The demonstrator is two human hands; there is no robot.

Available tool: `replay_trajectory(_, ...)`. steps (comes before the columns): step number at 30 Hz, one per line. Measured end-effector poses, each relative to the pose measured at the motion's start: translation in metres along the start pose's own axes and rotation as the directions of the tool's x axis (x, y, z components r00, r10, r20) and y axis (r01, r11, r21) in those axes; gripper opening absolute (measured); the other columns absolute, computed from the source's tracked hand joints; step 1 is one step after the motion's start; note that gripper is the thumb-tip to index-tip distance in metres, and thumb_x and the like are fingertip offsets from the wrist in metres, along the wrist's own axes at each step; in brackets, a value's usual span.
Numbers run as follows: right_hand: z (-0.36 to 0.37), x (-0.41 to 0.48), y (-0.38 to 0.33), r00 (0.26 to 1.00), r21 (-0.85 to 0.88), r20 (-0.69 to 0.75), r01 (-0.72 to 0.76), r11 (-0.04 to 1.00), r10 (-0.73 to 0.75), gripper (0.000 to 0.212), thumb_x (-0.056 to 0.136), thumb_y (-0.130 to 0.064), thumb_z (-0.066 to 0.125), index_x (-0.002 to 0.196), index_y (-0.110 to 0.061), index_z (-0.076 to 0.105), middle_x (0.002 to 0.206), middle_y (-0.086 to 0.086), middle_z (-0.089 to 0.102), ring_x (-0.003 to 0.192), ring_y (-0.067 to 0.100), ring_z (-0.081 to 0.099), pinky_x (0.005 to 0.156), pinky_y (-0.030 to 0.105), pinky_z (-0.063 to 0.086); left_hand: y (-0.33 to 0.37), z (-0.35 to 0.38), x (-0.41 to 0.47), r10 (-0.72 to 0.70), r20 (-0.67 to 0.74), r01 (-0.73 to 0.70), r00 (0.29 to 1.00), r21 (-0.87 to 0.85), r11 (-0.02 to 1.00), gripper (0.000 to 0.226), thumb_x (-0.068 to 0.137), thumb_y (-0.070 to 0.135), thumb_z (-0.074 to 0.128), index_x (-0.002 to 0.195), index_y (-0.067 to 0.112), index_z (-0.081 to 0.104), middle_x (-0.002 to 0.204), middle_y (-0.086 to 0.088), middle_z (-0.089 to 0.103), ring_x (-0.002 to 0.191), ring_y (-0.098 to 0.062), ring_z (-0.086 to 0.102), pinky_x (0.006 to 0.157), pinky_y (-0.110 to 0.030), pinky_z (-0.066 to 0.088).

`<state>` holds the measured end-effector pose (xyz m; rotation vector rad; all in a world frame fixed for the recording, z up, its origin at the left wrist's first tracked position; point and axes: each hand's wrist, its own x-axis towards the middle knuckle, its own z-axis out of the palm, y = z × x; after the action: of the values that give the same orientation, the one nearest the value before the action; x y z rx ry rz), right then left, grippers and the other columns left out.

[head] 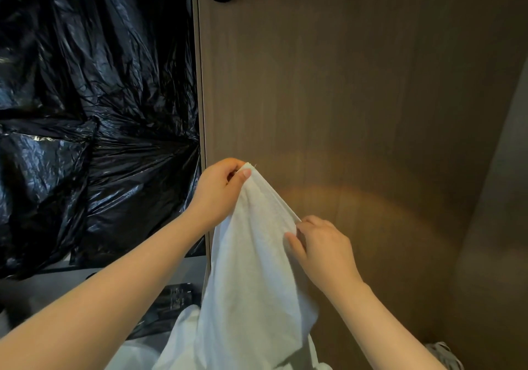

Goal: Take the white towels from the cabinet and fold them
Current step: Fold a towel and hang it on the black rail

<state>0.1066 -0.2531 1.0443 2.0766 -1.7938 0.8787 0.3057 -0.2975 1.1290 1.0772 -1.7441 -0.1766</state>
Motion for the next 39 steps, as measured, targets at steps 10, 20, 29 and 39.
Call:
replay_trajectory(10, 0.002, -0.003, 0.018, 0.995, -0.141, -0.025, -0.097, 0.985, 0.095, 0.044, 0.099, -0.050, 0.035, 0.132, -0.028, 0.054, 0.118, -0.007, 0.059, 0.104, 0.013, 0.055, 0.075, 0.026, 0.053, -0.005, -0.004, -0.006, 0.024, -0.032, -0.024, 0.999, -0.002, 1.000, 0.021, 0.098, 0.026, 0.051, 0.098, 0.013, 0.069, 0.089, 0.000, 0.067, 0.084, -0.012, 0.061, 0.072, -0.021, 0.047)
replay_trajectory(20, -0.001, -0.016, 0.050, 0.984, -0.285, 0.152, 0.130, 0.950, -0.089, 0.042, 0.096, -0.063, 0.028, 0.111, -0.033, 0.053, 0.085, -0.012, 0.053, 0.070, 0.007, 0.049, 0.058, 0.017, 0.045, -0.034, 0.004, -0.003, -0.057, -0.034, 0.059, 0.998, 0.073, 0.996, 0.019, 0.098, 0.024, 0.053, 0.095, 0.014, 0.069, 0.080, 0.006, 0.062, 0.074, -0.004, 0.055, 0.064, -0.016, 0.041)
replay_trajectory(29, -0.004, -0.031, 0.076, 0.910, 0.215, 0.370, 0.113, 0.970, -0.188, 0.030, 0.086, -0.064, 0.045, 0.110, -0.047, 0.050, 0.101, -0.026, 0.061, 0.087, 0.004, 0.062, 0.070, 0.019, 0.056, -0.062, 0.026, -0.009, -0.142, -0.015, 0.142, 0.990, 0.125, 0.982, 0.021, 0.098, 0.024, 0.051, 0.097, 0.011, 0.068, 0.082, 0.001, 0.062, 0.075, -0.011, 0.057, 0.066, -0.017, 0.041)
replay_trajectory(39, 0.062, -0.095, 0.071, 0.812, 0.518, 0.555, -0.166, 0.839, -0.182, 0.028, 0.087, -0.046, 0.061, 0.115, -0.046, 0.058, 0.118, -0.031, 0.052, 0.107, -0.012, 0.050, 0.086, 0.013, 0.048, -0.098, 0.036, -0.070, -0.203, 0.102, 0.179, 0.974, 0.203, 0.963, 0.022, 0.099, 0.024, 0.049, 0.092, 0.011, 0.065, 0.077, 0.000, 0.061, 0.073, -0.017, 0.057, 0.066, -0.032, 0.045)
